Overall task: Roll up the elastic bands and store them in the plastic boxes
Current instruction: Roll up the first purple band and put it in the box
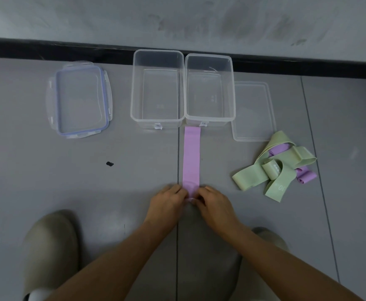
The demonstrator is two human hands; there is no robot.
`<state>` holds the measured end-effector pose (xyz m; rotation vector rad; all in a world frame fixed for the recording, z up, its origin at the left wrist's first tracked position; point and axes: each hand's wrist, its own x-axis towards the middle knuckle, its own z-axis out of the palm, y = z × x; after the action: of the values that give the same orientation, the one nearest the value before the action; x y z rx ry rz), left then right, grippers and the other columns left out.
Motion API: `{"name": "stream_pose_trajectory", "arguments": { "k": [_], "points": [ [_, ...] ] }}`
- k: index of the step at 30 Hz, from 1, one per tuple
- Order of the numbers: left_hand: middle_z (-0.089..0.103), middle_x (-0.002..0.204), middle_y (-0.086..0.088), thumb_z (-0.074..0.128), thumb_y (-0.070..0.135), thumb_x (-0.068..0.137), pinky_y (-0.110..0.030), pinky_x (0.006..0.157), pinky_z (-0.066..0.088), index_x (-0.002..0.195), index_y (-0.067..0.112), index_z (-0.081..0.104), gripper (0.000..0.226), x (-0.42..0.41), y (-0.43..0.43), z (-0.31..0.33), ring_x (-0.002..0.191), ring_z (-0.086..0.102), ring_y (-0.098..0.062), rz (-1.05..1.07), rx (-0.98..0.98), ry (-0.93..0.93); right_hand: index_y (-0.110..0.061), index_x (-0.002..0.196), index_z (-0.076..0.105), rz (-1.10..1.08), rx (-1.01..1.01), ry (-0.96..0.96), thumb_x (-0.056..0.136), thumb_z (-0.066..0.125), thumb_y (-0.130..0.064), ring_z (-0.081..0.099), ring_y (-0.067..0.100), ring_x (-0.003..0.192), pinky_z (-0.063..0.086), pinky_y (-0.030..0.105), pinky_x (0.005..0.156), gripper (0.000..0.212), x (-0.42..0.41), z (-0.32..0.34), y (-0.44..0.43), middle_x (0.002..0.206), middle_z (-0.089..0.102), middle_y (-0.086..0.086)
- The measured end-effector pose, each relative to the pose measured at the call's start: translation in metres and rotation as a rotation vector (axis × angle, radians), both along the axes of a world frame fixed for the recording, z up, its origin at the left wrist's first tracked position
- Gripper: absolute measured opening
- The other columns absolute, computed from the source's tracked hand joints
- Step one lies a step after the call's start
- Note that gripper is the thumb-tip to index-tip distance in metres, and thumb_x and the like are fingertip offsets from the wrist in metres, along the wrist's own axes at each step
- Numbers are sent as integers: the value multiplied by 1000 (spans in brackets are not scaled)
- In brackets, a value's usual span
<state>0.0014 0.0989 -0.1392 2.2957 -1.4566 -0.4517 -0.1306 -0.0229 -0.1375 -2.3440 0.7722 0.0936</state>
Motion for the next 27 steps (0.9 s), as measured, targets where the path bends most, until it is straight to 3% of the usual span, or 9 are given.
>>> {"name": "stream_pose_trajectory", "arguments": {
  "k": [2,5,9,14,21,24,27],
  "points": [
    [62,82,1,67,37,85,-33,55,48,81,23,58,16,2,0,2,72,59,-24,13,2,1,-25,91,56,-46,27,-28,93,60,-41,57,13,80,50,30,71,16,-1,3,0,92,63,-8],
    [61,79,1,61,35,84,-32,52,43,83,22,56,15,3,-2,7,68,58,-25,39,4,-13,-25,89,58,-18,-40,-59,90,60,-33,59,16,79,51,37,67,9,1,5,-2,91,64,-6],
    [59,82,4,62,34,80,-33,54,45,80,22,61,11,4,-3,3,74,58,-22,65,22,-29,-23,94,64,8,-126,-5,92,49,-41,61,22,83,54,41,67,23,-1,1,0,94,65,-1],
    [59,85,1,57,38,87,-38,57,49,81,21,65,19,3,-1,-3,75,59,-23,83,0,-39,-20,92,63,75,-252,13,87,64,-33,61,23,81,53,38,57,14,-3,-2,-3,90,63,1],
    [60,85,2,65,37,88,-35,59,47,80,22,62,17,12,-2,0,77,59,-22,-6,-92,-114,-22,87,64,-25,-122,15,93,62,-38,60,20,80,51,35,67,16,5,-1,-6,88,62,-3],
    [62,82,1,60,39,90,-36,59,49,83,22,57,19,14,-5,-1,75,59,-24,24,-66,-22,-25,79,58,-84,-19,98,88,63,-53,56,14,76,45,31,66,29,14,6,-12,82,59,-8],
    [62,82,2,54,45,88,-34,58,48,84,22,54,23,14,-7,0,74,59,-24,65,-38,62,-25,78,56,-43,-19,184,86,64,-53,56,16,76,45,31,67,30,22,10,-19,81,57,-9]
  ]
}}
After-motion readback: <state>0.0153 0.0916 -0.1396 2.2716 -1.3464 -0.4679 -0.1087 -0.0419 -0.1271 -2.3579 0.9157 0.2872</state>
